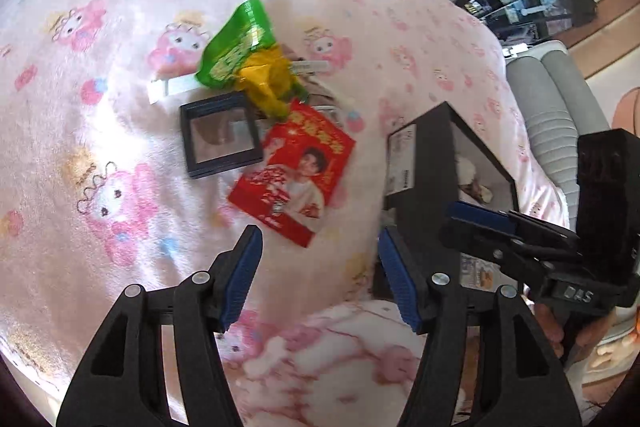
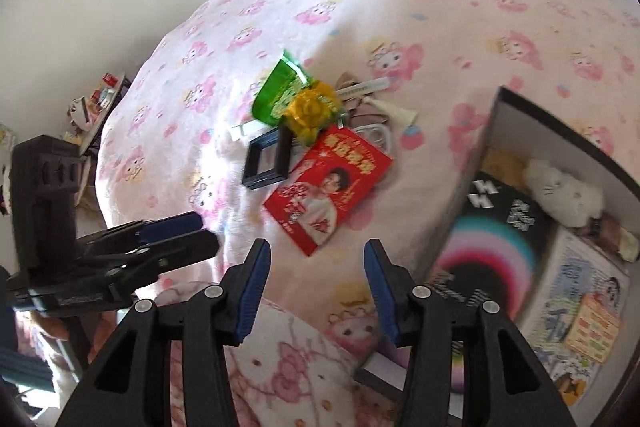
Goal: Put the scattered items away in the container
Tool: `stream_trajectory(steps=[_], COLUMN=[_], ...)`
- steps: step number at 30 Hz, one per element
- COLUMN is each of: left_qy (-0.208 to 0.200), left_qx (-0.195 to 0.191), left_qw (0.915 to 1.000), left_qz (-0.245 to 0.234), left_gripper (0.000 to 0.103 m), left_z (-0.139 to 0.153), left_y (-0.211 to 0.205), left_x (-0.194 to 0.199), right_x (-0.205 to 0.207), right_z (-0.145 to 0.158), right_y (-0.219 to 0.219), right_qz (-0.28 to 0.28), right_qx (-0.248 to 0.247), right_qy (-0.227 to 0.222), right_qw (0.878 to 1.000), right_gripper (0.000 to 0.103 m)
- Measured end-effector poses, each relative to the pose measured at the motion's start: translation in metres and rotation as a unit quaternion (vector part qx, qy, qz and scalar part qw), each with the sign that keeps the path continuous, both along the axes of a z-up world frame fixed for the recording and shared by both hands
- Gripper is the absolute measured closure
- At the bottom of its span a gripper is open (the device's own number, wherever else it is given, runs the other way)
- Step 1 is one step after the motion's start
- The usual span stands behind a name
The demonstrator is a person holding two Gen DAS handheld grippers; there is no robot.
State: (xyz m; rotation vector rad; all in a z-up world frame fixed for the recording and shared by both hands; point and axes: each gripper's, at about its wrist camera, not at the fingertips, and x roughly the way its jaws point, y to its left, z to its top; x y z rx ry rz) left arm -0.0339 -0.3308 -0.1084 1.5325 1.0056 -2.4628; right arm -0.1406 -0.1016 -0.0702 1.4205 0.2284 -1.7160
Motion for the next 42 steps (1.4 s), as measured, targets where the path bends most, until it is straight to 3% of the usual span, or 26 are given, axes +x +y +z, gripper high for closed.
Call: stream_trajectory(steps=[5,13,14,15,16,21,26,30,33,35,37,39,42], left_qy=[-0.034,-0.069,-0.067,-0.068,-0.07,-0.061,-0.072,-0.067,-0.054,-0.044,-0.045,-0.034,-0.016], left_qx=[0.031,0.041,0.046,0.05,0.047,0.059,0.074,0.074,0.068,0.093,0.12,0.103,0.096], left_qw=[0.9989,0.9967,0.9965,0.996,0.9959,0.9947,0.9898,0.991,0.9933,0.9929,0.9901,0.9916,0.9919], left_qz=[0.002,-0.009,-0.017,-0.028,-0.034,-0.057,-0.098,-0.09,-0.076,-0.059,-0.057,-0.07,-0.082], left_gripper=[0.042,0.042,0.047,0.065,0.072,0.085,0.085,0.064,0.062,0.059,0.067,0.08,0.081], left_z=[-0.052,-0.095,-0.098,-0.1,-0.101,-0.099,-0.098,-0.098,-0.101,-0.109,-0.113,-0.103,-0.084], left_y=[-0.026,-0.035,-0.033,-0.03,-0.028,-0.017,-0.002,-0.008,-0.017,-0.03,-0.033,-0.027,-0.02], left_x=[-0.022,-0.049,-0.052,-0.054,-0.055,-0.04,-0.021,-0.021,-0.03,-0.036,-0.036,-0.032,-0.023], right_x=[-0.005,-0.021,-0.024,-0.026,-0.028,-0.023,-0.021,-0.019,-0.02,-0.02,-0.02,-0.018,-0.016], right_z=[-0.034,-0.084,-0.09,-0.096,-0.102,-0.118,-0.119,-0.119,-0.122,-0.122,-0.122,-0.118,-0.103], right_y=[-0.035,-0.059,-0.061,-0.062,-0.064,-0.073,-0.073,-0.072,-0.073,-0.075,-0.075,-0.074,-0.068], right_qz=[0.005,-0.037,-0.045,-0.051,-0.055,-0.049,-0.047,-0.046,-0.054,-0.054,-0.058,-0.056,-0.065], right_qx=[0.038,0.08,0.088,0.097,0.105,0.147,0.15,0.148,0.153,0.152,0.148,0.125,0.1], right_qy=[-0.05,-0.11,-0.112,-0.113,-0.114,-0.097,-0.096,-0.103,-0.1,-0.101,-0.104,-0.117,-0.094], right_qw=[0.998,0.99,0.989,0.988,0.986,0.983,0.983,0.983,0.982,0.982,0.982,0.984,0.988], right_gripper=[0.058,0.058,0.058,0.058,0.058,0.058,0.056,0.056,0.059,0.06,0.061,0.063,0.063])
